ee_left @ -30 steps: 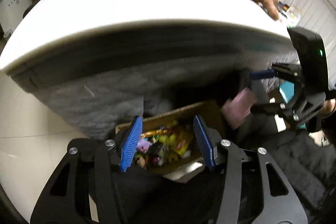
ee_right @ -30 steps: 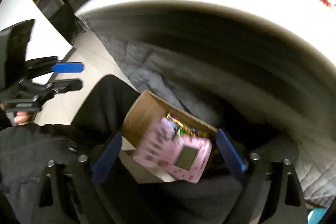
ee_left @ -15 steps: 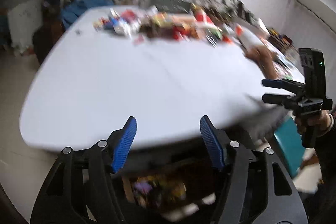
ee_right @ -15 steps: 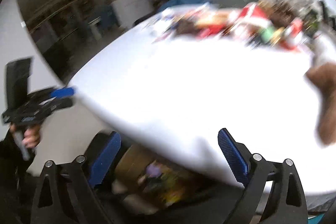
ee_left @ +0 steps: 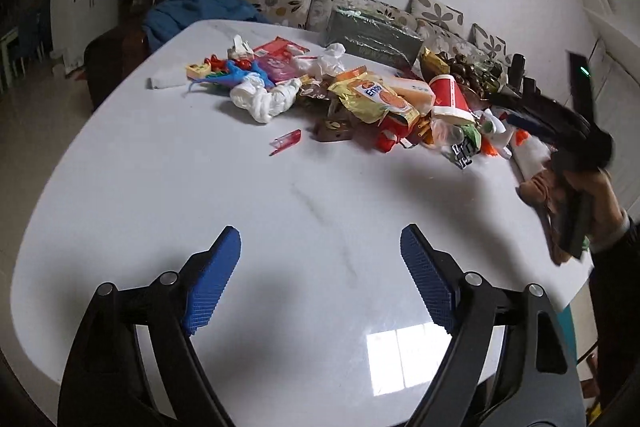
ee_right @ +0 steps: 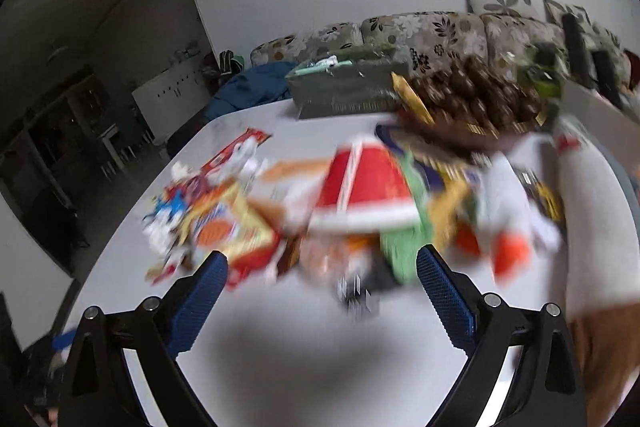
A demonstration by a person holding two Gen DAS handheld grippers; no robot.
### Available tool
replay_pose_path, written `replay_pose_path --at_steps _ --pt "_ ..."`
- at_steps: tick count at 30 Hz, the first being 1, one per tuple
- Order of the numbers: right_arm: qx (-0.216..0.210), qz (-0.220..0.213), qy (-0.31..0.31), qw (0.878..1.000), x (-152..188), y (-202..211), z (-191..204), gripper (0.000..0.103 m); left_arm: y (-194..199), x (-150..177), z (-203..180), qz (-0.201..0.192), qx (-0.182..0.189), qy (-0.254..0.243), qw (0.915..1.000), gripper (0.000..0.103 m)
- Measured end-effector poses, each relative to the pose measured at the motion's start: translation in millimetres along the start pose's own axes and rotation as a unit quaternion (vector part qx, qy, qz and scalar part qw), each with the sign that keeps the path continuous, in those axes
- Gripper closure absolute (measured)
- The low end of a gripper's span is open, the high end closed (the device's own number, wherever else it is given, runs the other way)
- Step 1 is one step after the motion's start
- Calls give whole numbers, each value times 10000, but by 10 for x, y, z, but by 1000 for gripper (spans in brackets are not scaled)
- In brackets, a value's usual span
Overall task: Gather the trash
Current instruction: 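Grasp the yellow snack bag with the left tool while the right tool grasps the red paper cup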
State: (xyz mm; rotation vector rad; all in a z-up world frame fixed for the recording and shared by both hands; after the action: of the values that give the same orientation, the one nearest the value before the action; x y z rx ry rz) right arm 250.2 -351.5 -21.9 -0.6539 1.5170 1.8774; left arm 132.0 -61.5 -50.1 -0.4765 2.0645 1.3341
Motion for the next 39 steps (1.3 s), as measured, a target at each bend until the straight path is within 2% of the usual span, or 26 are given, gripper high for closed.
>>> replay_pose_path --at_steps 3,6,7,8,9,10,13,18,20,25,29,30,31,32,33,34,35,37,38,39 --pt "337 106 126 9993 -218 -320 -59 6 -104 -21 -26 89 87 48 9999 23" --pt "608 586 18 9964 -328 -799 -240 6 -148 -56 -36 85 90 25 9999 23" --pt "626 803 -57 9948 -302 -914 -281 10 -165 -75 -34 81 76 22 9999 23" --pt "520 1058 -187 9928 -253 -1023 -312 24 -188 -105 -27 79 54 21 10000 23" --pt "418 1131 -331 9922 -231 -1051 -324 31 -206 -131 -17 85 45 33 9999 23" --pt "503 1021 -291 9931 -224 -989 -322 45 -219 -159 -12 92 59 56 9999 23" --pt "101 710 182 9973 -143 -628 -129 68 -300 -305 -18 39 128 125 9998 23" --pt "-189 281 312 9989 108 17 -54 68 -682 -653 -247 93 356 108 9993 23" --pt "-439 194 150 9987 228 274 -79 68 -854 -803 -348 65 393 236 9989 23" --pt "-568 72 258 9980 503 698 -92 67 -1254 -1016 -544 230 720 851 9935 23" --pt "-666 88 346 9971 620 824 -55 66 -1553 -1099 -628 202 495 987 9937 23" --pt "-685 93 390 9968 656 835 -50 66 -1609 -1121 -622 183 413 996 9940 29" --pt "-651 67 440 9969 682 853 -41 66 -1662 -1151 -621 155 336 965 9946 41" --pt "-618 63 501 9968 699 851 -34 66 -1705 -1174 -634 173 307 853 9957 72" --pt "-586 60 549 9968 702 834 -22 66 -1747 -1187 -656 248 308 734 9965 85" --pt "-536 28 600 9968 717 837 -3 67 -1730 -1189 -664 240 296 684 9969 87" --pt "-517 7 646 9966 732 838 18 67 -1660 -1182 -679 171 266 582 9978 94" --pt "-537 -50 667 9963 738 840 51 67 -1468 -1162 -712 -3 103 276 9996 97" --pt "-606 -70 625 9962 740 863 80 67 -1301 -1145 -735 -158 41 102 9998 103" --pt "-659 -83 591 9960 734 878 98 67 -1170 -1134 -755 -265 54 -5 9996 103"
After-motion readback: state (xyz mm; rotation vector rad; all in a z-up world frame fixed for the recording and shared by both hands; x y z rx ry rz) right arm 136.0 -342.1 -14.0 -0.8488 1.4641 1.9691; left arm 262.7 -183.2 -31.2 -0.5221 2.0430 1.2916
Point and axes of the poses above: each gripper's, at about its wrist camera, not at the fingertips, and y roughly against the way its jaws point, z to its left, x to its underside, the point moved 6 cm from there along -y, roughly the way its jaws point, and after that the axes turned 2 degrees about x, right-handed, at the moved point
